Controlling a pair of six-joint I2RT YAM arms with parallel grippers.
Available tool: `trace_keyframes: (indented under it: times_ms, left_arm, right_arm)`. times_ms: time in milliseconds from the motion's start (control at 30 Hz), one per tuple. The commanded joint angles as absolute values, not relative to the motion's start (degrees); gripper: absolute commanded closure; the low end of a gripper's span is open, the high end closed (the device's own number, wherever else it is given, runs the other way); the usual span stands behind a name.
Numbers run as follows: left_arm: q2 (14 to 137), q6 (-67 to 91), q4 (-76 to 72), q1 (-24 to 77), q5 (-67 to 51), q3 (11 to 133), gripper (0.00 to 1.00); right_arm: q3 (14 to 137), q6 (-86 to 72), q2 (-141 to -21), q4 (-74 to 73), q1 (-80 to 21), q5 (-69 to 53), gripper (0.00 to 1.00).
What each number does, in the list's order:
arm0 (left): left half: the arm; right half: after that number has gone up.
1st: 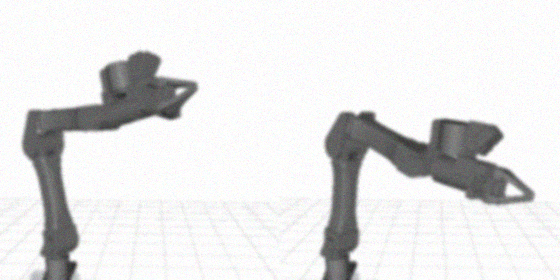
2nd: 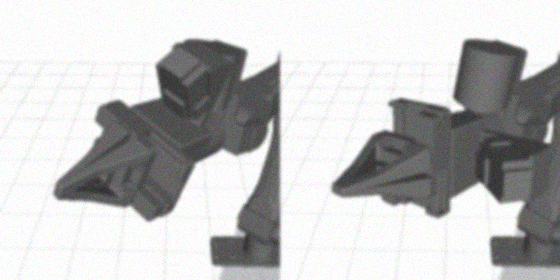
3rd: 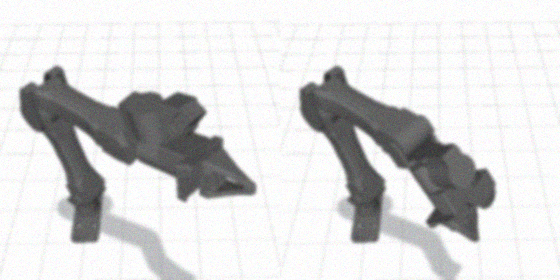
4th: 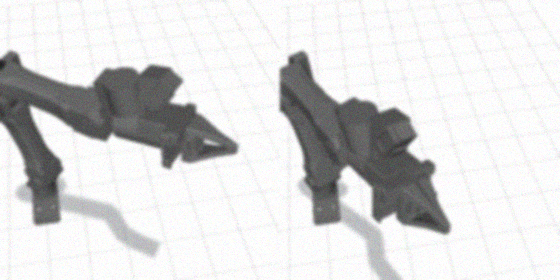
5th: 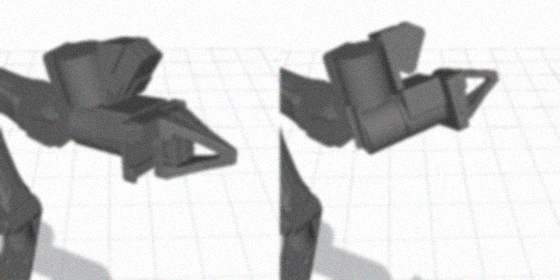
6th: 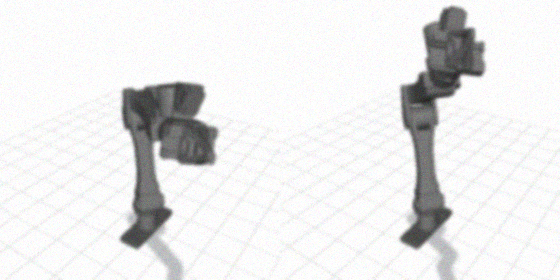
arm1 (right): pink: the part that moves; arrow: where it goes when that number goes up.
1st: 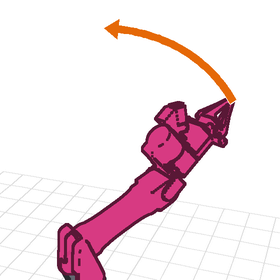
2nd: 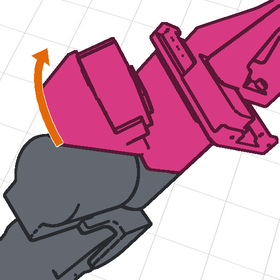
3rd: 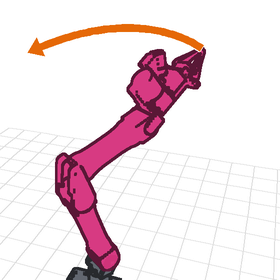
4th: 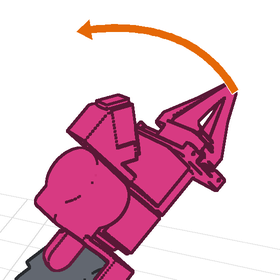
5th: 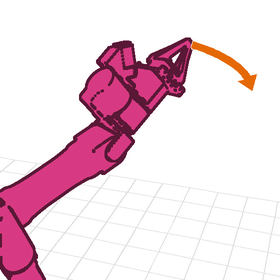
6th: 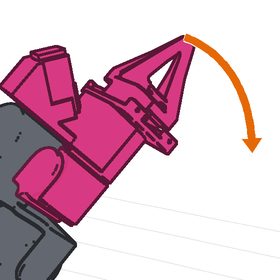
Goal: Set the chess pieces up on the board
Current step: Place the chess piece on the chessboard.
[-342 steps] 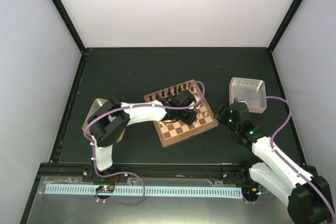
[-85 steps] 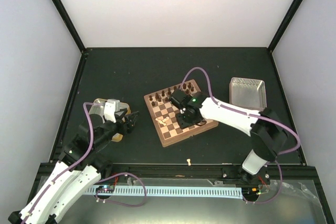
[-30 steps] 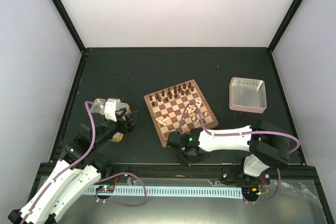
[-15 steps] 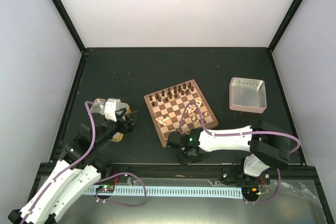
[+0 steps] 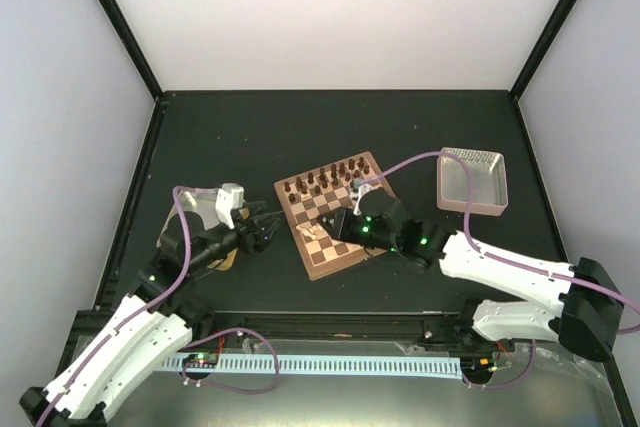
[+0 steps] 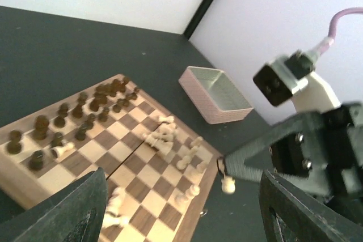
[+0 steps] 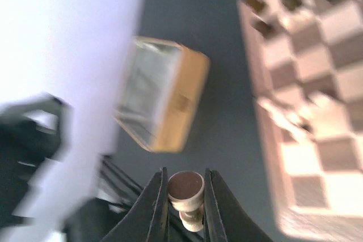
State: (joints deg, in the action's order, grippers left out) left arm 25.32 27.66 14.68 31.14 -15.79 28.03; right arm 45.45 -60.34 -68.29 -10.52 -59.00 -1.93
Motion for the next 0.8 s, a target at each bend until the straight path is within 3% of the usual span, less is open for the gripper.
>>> trace_keyframes:
  times_ms: [0,267,600,767]
  left_arm:
    - [27.5,30.7,-2.0,31.7,-22.3,24.7,0.26]
    - [34.0,35.3,-17.6,34.5,-21.9,21.9,0.3]
    - [40.0,35.4,-26.7,38.3,-22.9,22.4,0.51]
    - [41.4,34.7,-26.5,39.1,-23.0,23.2,0.68]
  right_arm:
    - [42.2,-75.1,-66.5,13.7,-57.6,-2.5,0.92]
    - [41.4,-91.6,-67.3,22.6,-57.5,-2.6,0.95]
    - [39.0,-95.1,-66.0,25.2,-57.2,-2.8,0.95]
    - [38.8,-95.5,-65.6,25.0,-56.8,-3.4,0.95]
